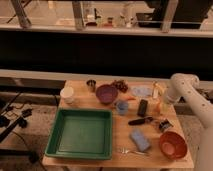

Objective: Place apple in table surface

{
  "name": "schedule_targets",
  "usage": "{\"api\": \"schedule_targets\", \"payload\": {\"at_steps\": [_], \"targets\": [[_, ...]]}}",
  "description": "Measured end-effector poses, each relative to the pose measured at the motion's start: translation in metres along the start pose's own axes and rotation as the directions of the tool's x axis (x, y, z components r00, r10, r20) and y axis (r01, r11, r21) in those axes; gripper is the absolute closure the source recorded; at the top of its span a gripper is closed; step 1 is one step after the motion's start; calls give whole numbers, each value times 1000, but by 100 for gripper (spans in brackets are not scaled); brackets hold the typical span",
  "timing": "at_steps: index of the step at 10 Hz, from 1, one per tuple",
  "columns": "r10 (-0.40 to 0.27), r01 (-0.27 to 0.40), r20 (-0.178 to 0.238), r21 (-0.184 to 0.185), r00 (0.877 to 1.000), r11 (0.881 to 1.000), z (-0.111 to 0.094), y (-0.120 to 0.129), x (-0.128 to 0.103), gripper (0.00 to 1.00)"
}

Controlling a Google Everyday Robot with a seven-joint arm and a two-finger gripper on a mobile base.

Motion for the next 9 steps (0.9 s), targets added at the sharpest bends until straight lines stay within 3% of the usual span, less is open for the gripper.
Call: {"api": "schedule_targets", "payload": {"at_steps": [4, 7, 9], "targets": [[-3, 3, -8, -9, 1000, 1000, 2, 0, -1, 62], [-2, 2, -14, -13, 1000, 1000, 3, 0, 0, 46], [-1, 1, -14, -13, 1000, 1000, 3, 1, 0, 46]]}}
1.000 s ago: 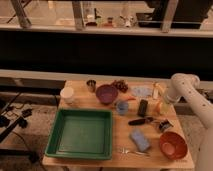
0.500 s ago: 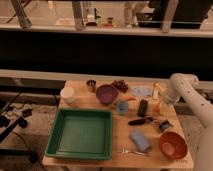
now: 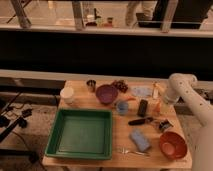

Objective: Place apple in table surface

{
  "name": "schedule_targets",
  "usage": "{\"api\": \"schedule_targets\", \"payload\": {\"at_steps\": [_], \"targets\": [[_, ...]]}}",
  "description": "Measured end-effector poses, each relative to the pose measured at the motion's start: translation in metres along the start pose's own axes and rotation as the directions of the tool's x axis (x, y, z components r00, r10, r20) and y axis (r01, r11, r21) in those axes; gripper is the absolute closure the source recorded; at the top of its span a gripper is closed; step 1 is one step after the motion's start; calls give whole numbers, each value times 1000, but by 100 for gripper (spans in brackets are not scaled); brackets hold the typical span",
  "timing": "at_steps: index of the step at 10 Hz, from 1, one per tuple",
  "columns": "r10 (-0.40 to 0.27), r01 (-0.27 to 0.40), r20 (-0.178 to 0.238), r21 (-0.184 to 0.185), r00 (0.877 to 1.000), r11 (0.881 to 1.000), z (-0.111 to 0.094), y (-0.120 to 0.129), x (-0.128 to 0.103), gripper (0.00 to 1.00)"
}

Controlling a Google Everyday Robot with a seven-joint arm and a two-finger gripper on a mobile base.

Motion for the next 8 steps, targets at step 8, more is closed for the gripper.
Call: {"api": "schedule_targets", "payload": {"at_steps": [8], "targets": [[-1, 1, 1, -5, 1000, 1000, 2, 1, -1, 46]]}}
